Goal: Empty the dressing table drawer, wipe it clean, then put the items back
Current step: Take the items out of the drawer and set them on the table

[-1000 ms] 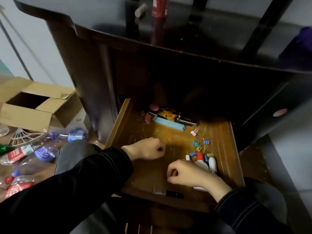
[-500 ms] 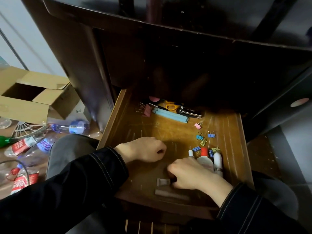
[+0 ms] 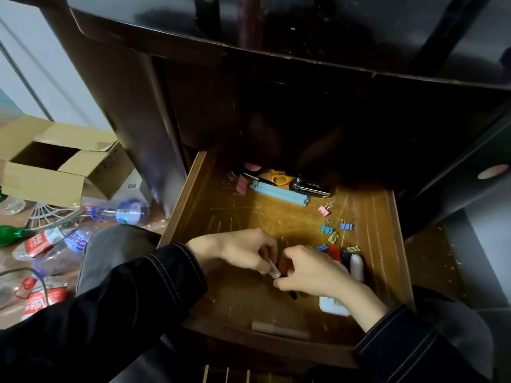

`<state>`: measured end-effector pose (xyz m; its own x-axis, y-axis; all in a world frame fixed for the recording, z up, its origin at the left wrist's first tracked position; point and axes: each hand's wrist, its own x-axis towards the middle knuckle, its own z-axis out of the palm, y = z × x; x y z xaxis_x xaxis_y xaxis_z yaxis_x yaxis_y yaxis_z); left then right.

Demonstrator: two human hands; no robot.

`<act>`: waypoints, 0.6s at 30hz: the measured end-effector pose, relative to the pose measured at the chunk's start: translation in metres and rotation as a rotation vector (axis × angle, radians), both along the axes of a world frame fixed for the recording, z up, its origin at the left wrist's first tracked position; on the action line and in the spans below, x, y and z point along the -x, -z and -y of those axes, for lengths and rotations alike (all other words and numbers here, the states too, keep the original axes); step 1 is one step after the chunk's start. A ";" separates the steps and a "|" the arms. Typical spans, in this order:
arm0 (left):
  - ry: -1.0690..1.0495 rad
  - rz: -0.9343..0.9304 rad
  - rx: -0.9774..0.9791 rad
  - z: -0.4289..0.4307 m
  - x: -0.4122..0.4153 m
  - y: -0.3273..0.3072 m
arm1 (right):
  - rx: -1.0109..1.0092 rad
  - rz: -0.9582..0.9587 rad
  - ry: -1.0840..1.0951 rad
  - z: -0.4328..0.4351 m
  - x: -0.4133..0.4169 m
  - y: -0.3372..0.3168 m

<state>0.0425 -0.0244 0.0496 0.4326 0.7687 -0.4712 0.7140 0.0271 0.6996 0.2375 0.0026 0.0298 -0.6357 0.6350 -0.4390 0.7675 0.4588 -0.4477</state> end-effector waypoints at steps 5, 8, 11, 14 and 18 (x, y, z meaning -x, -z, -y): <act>0.052 -0.079 -0.121 0.000 0.003 0.000 | 0.116 -0.059 0.059 0.000 0.005 -0.002; 0.030 -0.111 -0.163 -0.001 0.006 -0.002 | 0.302 0.016 0.015 0.000 0.001 -0.002; -0.031 -0.094 -0.198 0.000 0.007 -0.002 | 0.445 0.183 -0.146 0.005 -0.002 0.000; -0.054 -0.146 -0.240 0.001 0.007 -0.003 | 0.457 0.278 -0.250 0.010 0.000 0.002; -0.055 -0.161 -0.288 0.001 0.009 -0.001 | 0.479 0.305 -0.283 0.016 0.004 0.003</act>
